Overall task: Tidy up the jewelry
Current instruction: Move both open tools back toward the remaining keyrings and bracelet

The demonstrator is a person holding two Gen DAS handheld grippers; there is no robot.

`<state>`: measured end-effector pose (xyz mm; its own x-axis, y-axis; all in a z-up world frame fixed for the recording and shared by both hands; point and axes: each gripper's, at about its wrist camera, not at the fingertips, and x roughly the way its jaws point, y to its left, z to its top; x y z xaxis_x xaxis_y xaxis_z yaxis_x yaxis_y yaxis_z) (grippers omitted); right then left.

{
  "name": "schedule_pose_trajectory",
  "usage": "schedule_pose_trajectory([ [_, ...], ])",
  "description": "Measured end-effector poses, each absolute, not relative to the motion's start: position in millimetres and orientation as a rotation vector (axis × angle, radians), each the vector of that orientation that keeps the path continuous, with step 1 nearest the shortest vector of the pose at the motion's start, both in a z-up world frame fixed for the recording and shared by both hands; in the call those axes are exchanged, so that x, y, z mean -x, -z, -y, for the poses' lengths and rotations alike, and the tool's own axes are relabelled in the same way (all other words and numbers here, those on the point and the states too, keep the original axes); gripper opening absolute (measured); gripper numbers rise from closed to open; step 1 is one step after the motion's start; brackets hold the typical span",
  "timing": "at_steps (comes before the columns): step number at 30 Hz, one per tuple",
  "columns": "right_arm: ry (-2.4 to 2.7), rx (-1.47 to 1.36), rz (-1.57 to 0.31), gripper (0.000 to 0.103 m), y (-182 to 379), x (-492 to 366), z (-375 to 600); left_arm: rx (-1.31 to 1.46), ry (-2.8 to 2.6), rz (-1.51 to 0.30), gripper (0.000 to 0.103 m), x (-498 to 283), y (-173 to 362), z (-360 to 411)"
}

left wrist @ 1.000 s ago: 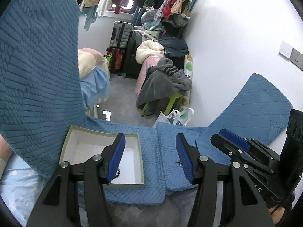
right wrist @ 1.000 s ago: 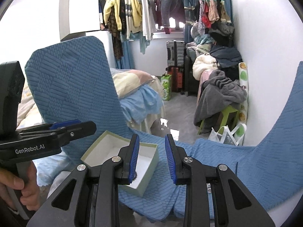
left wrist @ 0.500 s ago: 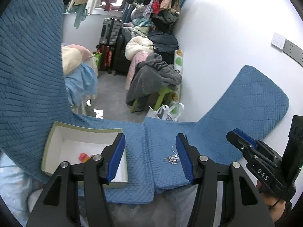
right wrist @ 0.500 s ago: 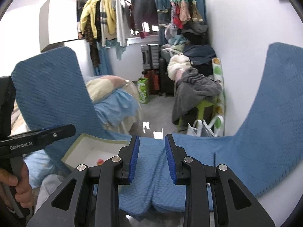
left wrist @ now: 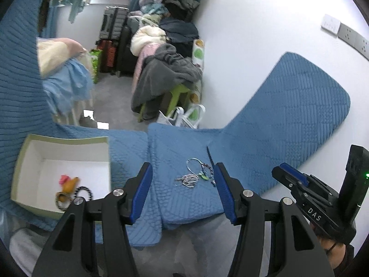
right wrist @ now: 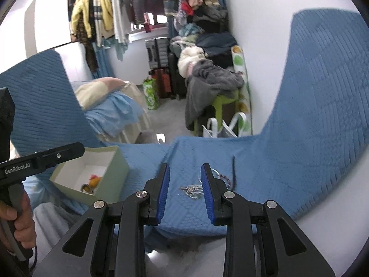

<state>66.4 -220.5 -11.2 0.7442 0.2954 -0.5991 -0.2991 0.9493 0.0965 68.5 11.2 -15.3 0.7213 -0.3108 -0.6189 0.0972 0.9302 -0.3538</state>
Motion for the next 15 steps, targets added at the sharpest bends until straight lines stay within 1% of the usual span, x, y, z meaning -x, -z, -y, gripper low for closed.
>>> schedule_pose_trajectory([
  [7,-0.286,-0.017,-0.725,0.026,37.8,-82.0,247.4,0.297,0.277,-0.811,0.056,-96.2,45.2,19.5],
  [15,-0.249,-0.033,-0.842,0.026,81.6,-114.2,268.0,0.306,0.320,-0.940,0.056,-136.2,95.3,43.0],
])
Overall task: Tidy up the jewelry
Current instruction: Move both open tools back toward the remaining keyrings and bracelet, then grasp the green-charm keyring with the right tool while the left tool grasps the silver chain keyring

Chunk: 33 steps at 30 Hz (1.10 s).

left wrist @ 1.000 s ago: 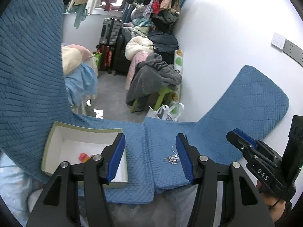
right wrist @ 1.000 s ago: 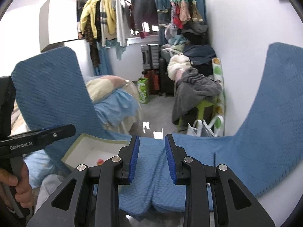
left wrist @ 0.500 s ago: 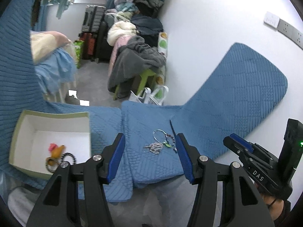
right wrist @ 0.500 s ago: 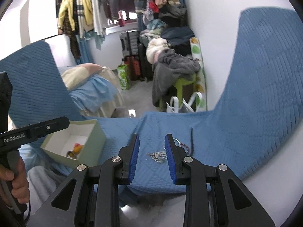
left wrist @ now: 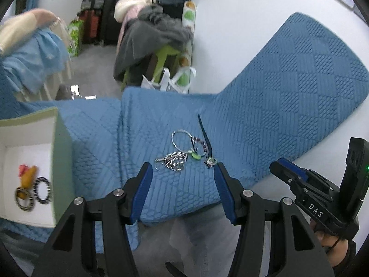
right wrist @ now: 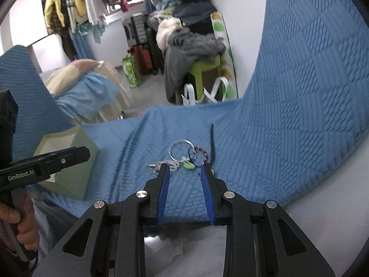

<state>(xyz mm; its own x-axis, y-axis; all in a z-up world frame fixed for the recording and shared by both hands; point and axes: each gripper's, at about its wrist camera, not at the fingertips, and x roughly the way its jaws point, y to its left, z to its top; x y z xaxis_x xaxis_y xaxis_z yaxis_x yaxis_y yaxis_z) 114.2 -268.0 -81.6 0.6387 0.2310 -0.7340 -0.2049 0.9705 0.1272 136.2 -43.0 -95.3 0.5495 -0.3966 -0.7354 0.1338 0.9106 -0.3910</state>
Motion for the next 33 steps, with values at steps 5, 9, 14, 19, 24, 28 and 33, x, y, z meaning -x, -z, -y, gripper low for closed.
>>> schedule_pose_trajectory([
  [5,-0.231,-0.042,-0.915,0.026,113.3,-135.9,275.2,0.300,0.339,-1.013,0.056,-161.5,127.9,56.4],
  [9,-0.218,-0.048,-0.975,0.026,138.5,-158.4,275.9,0.294,0.354,-1.066,0.052,-179.7,157.0,66.8],
  [14,-0.216,-0.055,-1.033,0.030,165.2,-182.6,274.6,0.307,0.372,-1.150,0.048,-200.8,192.1,78.1],
  [19,-0.208,-0.042,-1.089,0.031,194.8,-204.0,271.8,0.288,0.374,-1.183,0.042,-214.7,213.6,85.9],
  [24,-0.203,-0.030,-1.111,0.031,210.8,-216.6,270.4,0.284,0.377,-1.198,0.038,-220.4,226.6,90.2],
  [28,-0.199,-0.017,-1.127,0.031,223.8,-223.8,271.2,0.261,0.376,-1.191,0.036,-223.5,230.1,94.7],
  [33,-0.218,0.028,-1.104,0.029,224.3,-224.5,265.7,0.237,0.373,-1.183,0.036,-224.6,230.1,98.4],
])
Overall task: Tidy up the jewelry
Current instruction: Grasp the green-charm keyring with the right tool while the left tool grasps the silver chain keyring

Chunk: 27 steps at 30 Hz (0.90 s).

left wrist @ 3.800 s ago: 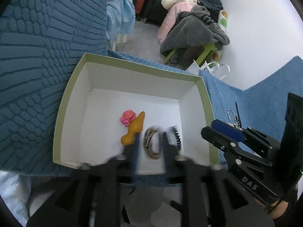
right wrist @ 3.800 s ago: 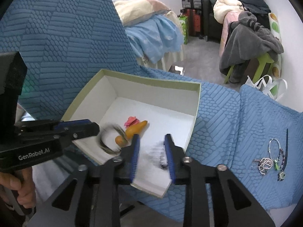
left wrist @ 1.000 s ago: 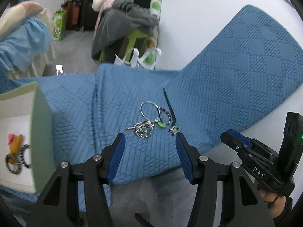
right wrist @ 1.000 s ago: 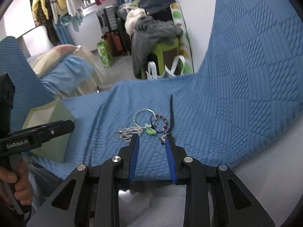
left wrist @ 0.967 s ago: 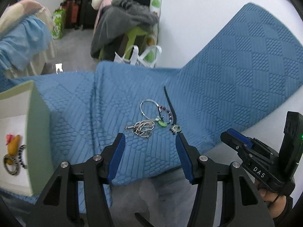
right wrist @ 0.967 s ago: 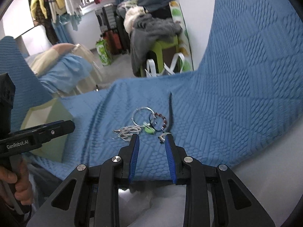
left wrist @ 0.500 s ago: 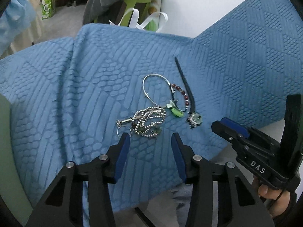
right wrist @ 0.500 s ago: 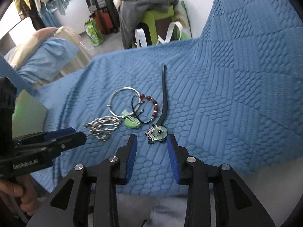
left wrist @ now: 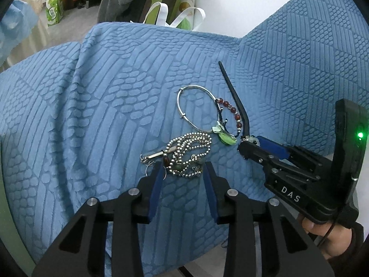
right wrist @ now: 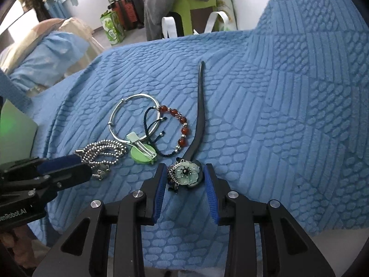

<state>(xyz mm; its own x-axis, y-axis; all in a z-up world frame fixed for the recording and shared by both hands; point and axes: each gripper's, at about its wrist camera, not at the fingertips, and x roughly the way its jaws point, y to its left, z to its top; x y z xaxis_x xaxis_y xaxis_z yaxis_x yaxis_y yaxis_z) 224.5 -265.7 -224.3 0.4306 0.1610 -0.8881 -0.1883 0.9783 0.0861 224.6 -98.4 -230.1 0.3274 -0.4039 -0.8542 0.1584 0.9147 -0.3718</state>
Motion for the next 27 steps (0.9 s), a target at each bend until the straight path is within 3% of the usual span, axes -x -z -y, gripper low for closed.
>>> schedule_pose_trajectory([
  [2,-0.213,0.064,-1.098,0.027,222.2,-223.1,262.4,0.230,0.371,-1.181,0.036,-224.4,229.1,97.8],
  [4,-0.208,0.061,-1.081,0.018,218.1,-221.0,262.7,0.216,0.365,-1.175,0.036,-225.1,228.4,97.9],
  [11,-0.221,0.038,-1.092,0.018,218.7,-215.0,266.2,0.142,0.348,-1.158,0.029,-230.7,229.3,110.4],
  [13,-0.233,0.015,-1.099,0.017,217.0,-210.7,267.1,0.112,0.336,-1.157,0.013,-231.4,229.9,114.5],
  [14,-0.235,0.005,-1.101,0.017,215.8,-208.3,267.7,0.105,0.334,-1.163,0.011,-232.2,231.0,115.9],
  [27,-0.221,-0.011,-1.089,0.017,193.0,-186.8,265.1,0.205,0.336,-1.089,0.010,-219.9,199.1,103.9],
])
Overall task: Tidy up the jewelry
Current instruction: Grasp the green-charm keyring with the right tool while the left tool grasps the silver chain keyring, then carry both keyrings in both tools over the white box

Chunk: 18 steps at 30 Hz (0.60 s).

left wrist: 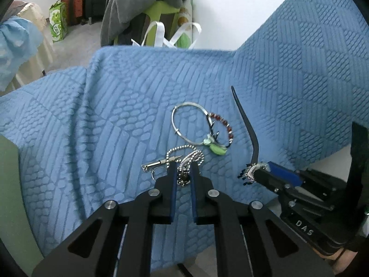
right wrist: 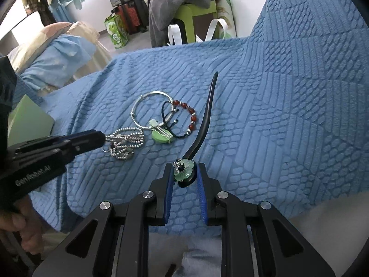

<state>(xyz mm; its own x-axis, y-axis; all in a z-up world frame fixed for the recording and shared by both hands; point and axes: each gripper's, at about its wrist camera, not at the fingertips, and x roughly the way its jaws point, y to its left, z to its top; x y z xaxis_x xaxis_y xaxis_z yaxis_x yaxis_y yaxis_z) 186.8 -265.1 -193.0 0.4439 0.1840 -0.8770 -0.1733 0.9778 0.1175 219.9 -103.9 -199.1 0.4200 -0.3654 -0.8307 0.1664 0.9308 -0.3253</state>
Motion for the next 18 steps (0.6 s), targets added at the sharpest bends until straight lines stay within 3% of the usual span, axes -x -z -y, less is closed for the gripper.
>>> schedule_pose_trajectory([
  [18,-0.250,0.008,-0.887,0.017,88.7,-162.1,236.9,0.247,0.284,-0.878,0.010,-177.3,83.4,54.0],
])
